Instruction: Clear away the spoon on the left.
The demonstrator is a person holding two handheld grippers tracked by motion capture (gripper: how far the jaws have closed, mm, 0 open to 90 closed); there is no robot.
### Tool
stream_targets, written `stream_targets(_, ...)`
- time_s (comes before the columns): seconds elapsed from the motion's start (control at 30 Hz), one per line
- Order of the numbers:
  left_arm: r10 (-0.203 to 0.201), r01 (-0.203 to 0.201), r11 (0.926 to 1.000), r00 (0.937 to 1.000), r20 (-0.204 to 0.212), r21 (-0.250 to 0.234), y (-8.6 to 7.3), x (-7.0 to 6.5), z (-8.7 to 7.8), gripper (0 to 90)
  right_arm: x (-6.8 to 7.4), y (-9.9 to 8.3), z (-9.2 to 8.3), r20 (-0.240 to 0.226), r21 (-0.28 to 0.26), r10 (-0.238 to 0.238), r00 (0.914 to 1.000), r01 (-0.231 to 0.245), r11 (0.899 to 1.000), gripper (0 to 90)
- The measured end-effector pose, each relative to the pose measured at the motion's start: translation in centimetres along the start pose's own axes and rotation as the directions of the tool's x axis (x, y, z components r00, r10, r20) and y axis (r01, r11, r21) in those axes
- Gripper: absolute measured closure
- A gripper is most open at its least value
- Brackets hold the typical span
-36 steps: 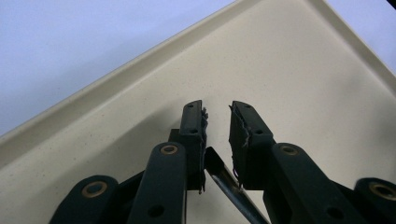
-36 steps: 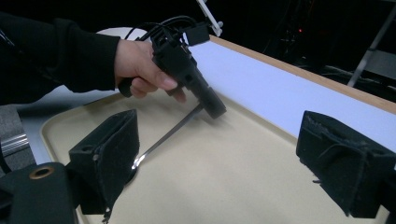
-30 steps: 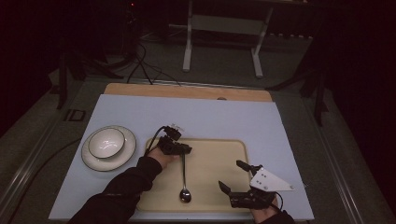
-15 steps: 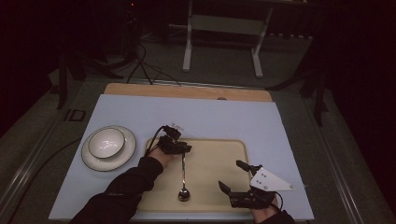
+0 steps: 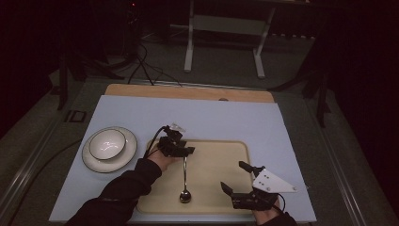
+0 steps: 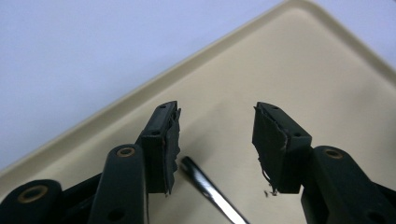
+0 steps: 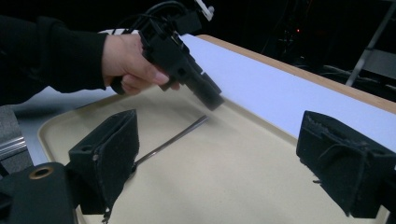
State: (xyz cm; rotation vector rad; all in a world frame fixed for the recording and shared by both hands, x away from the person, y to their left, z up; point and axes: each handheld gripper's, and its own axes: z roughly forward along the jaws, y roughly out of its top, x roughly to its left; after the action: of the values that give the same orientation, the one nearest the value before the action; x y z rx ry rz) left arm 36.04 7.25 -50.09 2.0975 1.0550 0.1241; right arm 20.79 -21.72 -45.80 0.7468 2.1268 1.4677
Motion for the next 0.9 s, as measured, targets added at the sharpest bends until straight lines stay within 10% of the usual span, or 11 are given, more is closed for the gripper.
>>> stream_targets(0.43, 0.044, -0.038, 0.9981, 0.9916, 0.122, -0.049, 0.3, -0.8, -2.6, 3.2, 0.0, 0.0, 0.0, 0.0, 0.002, 0.001, 1.0, -0.001, 1.0, 13.3)
stream_targets(0.9, 0.165, -0.152, 0.9808, 0.9804, 0.108, -0.122, -0.1, -2.2, -5.9, 2.2, 0.0, 0.0, 0.0, 0.002, 0.003, -0.001, 1.0, 0.001, 1.0, 13.3)
